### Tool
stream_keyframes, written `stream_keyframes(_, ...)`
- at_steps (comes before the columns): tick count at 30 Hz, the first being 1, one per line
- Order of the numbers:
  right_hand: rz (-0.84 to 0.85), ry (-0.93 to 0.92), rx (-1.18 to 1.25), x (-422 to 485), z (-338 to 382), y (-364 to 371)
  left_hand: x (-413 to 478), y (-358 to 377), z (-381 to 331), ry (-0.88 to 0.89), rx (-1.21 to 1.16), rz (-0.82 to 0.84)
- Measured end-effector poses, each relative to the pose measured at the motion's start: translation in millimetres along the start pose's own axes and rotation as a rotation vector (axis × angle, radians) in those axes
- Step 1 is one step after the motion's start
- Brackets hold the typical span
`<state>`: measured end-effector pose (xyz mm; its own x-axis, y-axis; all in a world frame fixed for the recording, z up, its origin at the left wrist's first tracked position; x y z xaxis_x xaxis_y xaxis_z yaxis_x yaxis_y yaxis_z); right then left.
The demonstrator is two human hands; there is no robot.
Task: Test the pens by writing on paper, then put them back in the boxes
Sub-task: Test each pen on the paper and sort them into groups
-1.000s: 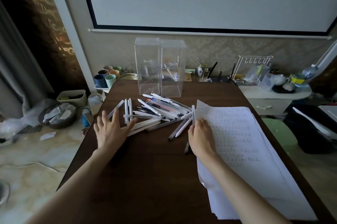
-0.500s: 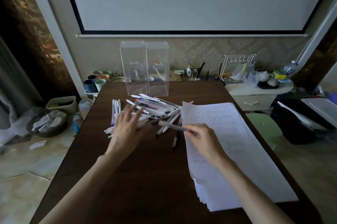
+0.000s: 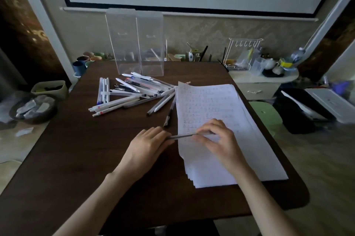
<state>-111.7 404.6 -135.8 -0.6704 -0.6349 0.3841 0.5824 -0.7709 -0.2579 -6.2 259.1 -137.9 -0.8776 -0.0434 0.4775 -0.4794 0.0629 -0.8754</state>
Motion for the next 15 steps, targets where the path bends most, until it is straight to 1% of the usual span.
stream_keyframes(1,-0.002,0.098,0.207,-1,0,-1,0,-2,-3,0.006,0.018,-0.016)
stream_keyframes(2,0.002,0.138,0.358,-2,1,-1,1,-2,-6,0.021,0.037,-0.023)
stream_keyframes(4,0.069,0.186,0.555,-4,6,7,2,3,-15,0.074,0.035,0.016)
stream_keyframes(5,0.127,0.218,0.601,-6,7,14,2,6,-21,0.102,0.019,0.053)
stream_keyframes(6,0.197,0.243,0.601,-9,7,23,1,10,-26,0.133,0.002,0.081)
stream_keyframes(8,0.307,0.280,0.511,-14,2,36,-1,15,-36,0.195,-0.059,0.123)
stream_keyframes(10,0.325,0.283,0.484,-14,-1,39,-2,16,-40,0.205,-0.150,0.154)
stream_keyframes(13,0.331,0.276,0.516,-14,1,39,-3,15,-39,0.179,-0.273,0.182)
stream_keyframes(15,0.332,0.273,0.524,-14,2,38,-3,14,-36,0.159,-0.252,0.159)
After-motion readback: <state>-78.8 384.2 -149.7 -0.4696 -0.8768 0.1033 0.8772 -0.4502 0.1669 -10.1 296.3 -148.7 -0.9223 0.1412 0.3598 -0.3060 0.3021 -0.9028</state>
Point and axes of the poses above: each hand's wrist, its own x-axis towards the middle knuckle, its own y-axis out of the palm, z = x × y, the point moved 7 cm from there along x, towards the middle knuckle, and after that the axes turned 15 degrees about x, right-handed, at the moved point
